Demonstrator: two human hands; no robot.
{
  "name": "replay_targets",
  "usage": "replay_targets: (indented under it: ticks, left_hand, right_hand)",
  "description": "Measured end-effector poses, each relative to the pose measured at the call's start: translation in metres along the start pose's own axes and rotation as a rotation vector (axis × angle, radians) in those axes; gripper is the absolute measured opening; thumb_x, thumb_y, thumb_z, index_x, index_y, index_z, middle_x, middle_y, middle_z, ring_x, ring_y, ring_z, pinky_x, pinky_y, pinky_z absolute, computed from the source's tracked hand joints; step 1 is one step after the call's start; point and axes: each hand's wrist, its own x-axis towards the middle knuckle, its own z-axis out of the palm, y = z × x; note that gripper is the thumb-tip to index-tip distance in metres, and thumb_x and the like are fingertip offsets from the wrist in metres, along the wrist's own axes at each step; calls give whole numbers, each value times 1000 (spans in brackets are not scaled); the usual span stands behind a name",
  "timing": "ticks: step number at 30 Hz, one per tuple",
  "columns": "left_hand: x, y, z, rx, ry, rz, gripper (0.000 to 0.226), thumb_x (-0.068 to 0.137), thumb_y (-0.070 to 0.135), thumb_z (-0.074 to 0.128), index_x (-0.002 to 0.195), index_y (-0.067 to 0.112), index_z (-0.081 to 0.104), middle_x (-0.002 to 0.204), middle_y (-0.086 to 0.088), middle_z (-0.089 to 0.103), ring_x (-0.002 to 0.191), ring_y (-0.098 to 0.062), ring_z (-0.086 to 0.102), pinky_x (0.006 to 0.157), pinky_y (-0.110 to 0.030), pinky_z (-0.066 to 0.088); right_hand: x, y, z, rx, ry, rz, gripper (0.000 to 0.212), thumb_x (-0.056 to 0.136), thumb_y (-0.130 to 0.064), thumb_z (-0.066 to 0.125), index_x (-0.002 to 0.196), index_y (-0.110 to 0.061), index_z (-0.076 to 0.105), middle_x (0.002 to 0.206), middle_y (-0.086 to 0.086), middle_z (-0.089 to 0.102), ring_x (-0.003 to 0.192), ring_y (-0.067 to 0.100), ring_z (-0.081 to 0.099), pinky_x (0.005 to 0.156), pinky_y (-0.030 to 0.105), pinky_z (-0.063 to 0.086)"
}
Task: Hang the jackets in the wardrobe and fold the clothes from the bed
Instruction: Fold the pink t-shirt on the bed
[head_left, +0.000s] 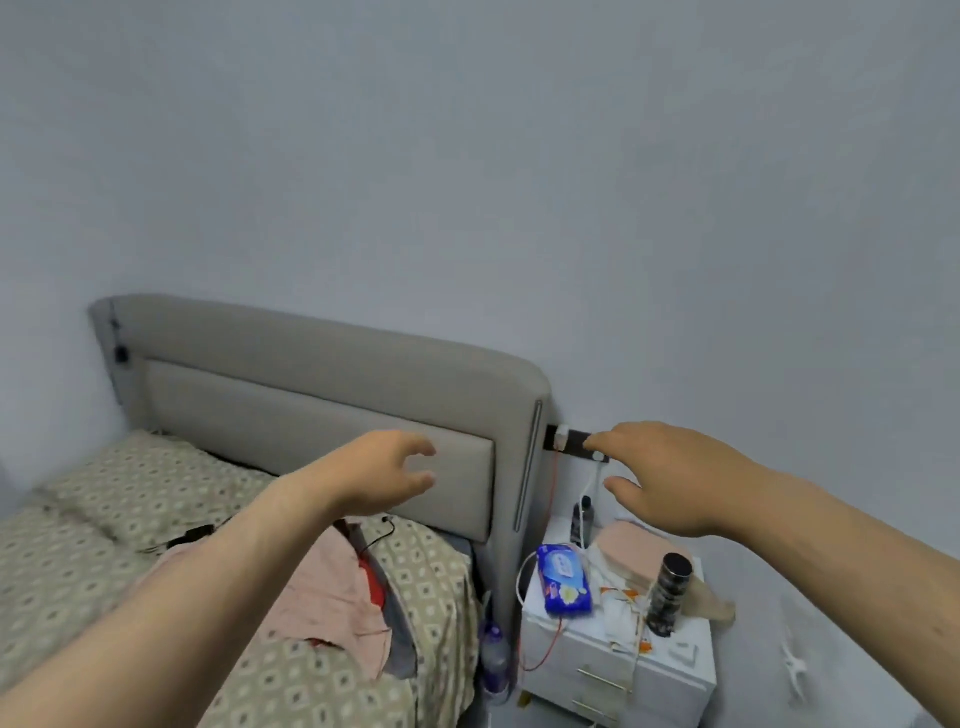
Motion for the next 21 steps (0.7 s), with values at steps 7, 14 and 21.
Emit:
replay_targets:
  ticks: [7,14,21]
  left_hand:
    - [-29,-117,24,-57,-7,-269,45,94,35,56,138,22,54,141,4,56,126,-15,52,103,-29,42]
    - [-4,-163,65,-138,-7,-423,55,97,34,54,149,27,39,153,9,41,140,-12,38,110,-25,30]
    - [44,-209,125,-254,-155,-543,54,98,32,54,149,22,39,154,-1,42,137,-19,45,110,-31,37]
  right_hand:
    - [100,-60,54,49,-69,-176,47,99,-40,45,144,-30,40,133,-2,54,122,18,51,98,37,47]
    - [192,-82,125,199,-142,-256,49,99,-38,45,147,-25,38,135,2,53,126,22,49,101,36,43]
    - [260,-95,220,382,-369,-242,51,99,-35,45,148,-24,39,144,3,48,132,22,47,102,31,40]
